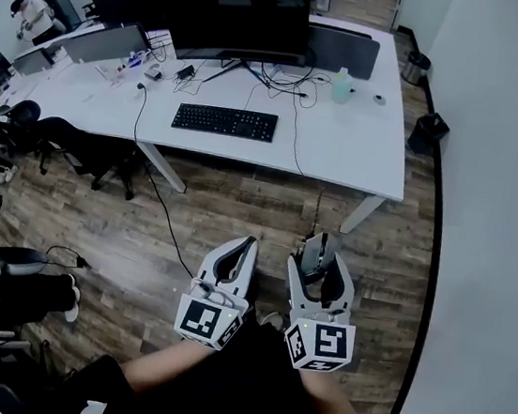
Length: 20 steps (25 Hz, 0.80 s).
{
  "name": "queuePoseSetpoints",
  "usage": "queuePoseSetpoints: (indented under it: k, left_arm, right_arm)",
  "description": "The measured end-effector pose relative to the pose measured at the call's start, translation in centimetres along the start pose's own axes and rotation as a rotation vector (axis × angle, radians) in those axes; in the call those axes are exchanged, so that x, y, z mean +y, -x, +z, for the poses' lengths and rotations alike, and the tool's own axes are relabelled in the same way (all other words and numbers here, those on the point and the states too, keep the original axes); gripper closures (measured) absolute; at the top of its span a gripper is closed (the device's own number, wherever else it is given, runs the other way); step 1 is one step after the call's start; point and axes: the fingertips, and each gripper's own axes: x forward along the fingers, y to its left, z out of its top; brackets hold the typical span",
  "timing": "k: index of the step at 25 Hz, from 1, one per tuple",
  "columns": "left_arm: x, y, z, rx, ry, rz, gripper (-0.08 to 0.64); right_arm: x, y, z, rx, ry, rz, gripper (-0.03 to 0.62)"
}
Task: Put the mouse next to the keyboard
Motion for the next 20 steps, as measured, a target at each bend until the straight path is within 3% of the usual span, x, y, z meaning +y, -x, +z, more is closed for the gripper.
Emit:
queuePoseSetpoints:
  k: [6, 20]
  left_arm:
    - [-0.1, -1.6, -1.1, 0.034, 0.057, -0.031, 0.557]
    - [3.5, -5.7, -0.3, 0.003, 0.049, 0.004, 0.557]
  right_arm:
    - [-1.2, -1.1, -0.7, 0.052, 0.025, -0.017, 0.276]
    - [-3.0, -6.4, -1.2, 0.09, 0.004, -0.024, 0.276]
